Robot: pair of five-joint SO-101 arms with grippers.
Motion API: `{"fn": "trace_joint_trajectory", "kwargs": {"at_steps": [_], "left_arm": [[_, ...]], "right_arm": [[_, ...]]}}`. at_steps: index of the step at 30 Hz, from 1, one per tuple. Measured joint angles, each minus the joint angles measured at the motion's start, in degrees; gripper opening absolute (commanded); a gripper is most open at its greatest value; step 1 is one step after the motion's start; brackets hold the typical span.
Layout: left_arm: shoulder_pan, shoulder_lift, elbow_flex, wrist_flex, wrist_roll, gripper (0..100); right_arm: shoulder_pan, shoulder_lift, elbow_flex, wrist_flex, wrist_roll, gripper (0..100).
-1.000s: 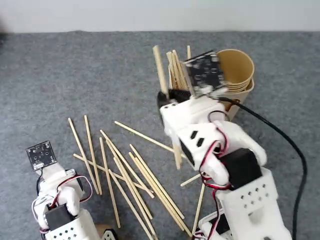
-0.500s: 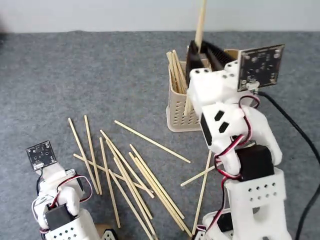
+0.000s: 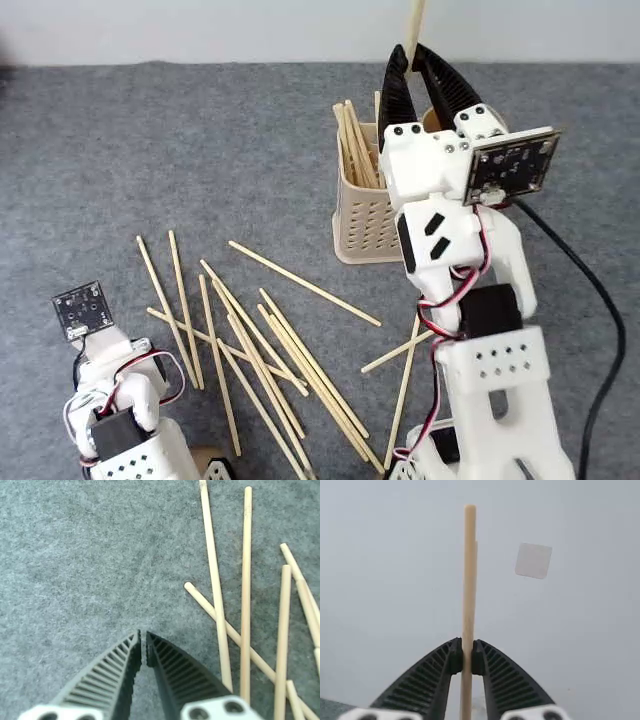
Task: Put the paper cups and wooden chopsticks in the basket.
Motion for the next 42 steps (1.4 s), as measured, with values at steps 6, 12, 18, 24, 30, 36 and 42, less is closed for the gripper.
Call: {"fn": "trace_joint_trajectory", "kwargs": {"at_steps": [6, 12, 18, 24, 30, 36, 42], "left_arm": [[0.0, 0.0, 0.0, 0.0, 0.0, 2], [0.0, 0.0, 0.0, 0.0, 0.0, 2], [0.0, 0.0, 0.0, 0.0, 0.0, 2], [0.0, 0.0, 0.0, 0.0, 0.0, 2], [0.0, 0.0, 0.0, 0.0, 0.0, 2], [0.0, 0.0, 0.0, 0.0, 0.0, 2], [0.0, 0.0, 0.0, 0.0, 0.0, 2]], "right_arm": [[0.5, 7.3, 7.6, -10.3, 0.0, 2.2], [1.0, 9.7, 9.0, -9.6, 0.0, 23.3], [1.2, 6.4, 8.4, 2.2, 0.0, 16.5], [-2.5, 1.6, 2.7, 23.4, 0.0, 10.1], [-11.0, 1.2, 1.6, 45.7, -1.1, 10.2], [-19.1, 3.6, 1.6, 57.2, -4.1, 10.2], [-24.2, 13.5, 1.6, 59.3, -8.1, 21.7]]}}
